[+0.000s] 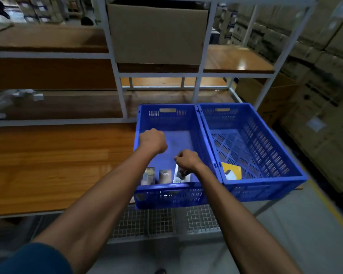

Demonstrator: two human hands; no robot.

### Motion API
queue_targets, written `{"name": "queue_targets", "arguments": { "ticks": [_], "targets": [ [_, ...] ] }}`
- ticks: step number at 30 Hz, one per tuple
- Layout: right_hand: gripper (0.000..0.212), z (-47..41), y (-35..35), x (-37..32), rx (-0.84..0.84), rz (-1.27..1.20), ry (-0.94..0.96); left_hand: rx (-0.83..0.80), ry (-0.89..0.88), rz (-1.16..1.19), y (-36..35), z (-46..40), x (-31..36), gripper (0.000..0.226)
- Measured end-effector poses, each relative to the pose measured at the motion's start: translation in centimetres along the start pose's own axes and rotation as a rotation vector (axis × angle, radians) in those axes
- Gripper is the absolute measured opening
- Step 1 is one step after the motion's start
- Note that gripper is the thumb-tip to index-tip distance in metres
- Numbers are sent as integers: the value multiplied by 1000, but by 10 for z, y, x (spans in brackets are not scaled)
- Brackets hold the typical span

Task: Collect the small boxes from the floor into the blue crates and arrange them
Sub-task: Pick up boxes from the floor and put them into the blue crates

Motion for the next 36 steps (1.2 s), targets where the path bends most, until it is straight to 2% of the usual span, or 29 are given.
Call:
{"name": "queue_targets", "arguments": {
  "ticks": [3,6,9,13,18,23,27,31,36],
  "targets": [
    [26,15,17,18,115,-102,-4,-19,-86,48,5,0,31,15],
    [22,50,51,33,365,-53,37,-6,-195,96,9,12,83,20],
    [17,103,89,63,614,-41,46,95,-319,163,23,43,152,24],
    [18,192,127,136,854,-16,-65,221,-515,260,42,111,247,27],
    [23,359,127,239,1010,-39,-268,212,-792,309,25,239,366,25],
    [25,542,72,336,1093,-62,-558,156,-1127,240,-41,410,470,29],
    [25,696,-6,396,1140,-96,-819,67,-1361,156,-114,567,522,32],
    [27,844,-110,434,1190,-153,-1068,-7,-1590,86,-182,725,545,34],
    [29,997,-256,449,1262,-307,-1349,-166,-1855,-18,-258,899,535,37]
  ]
}}
Point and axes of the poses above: each hand's wrist, its own z-axis away from the middle knuckle, its own y-axis out of the back of the hand, x = y × z, the point moved 8 cm from there along -z, towards the middle knuckle, and after that the axes turned 5 degrees about -x, right-handed, at the moved point
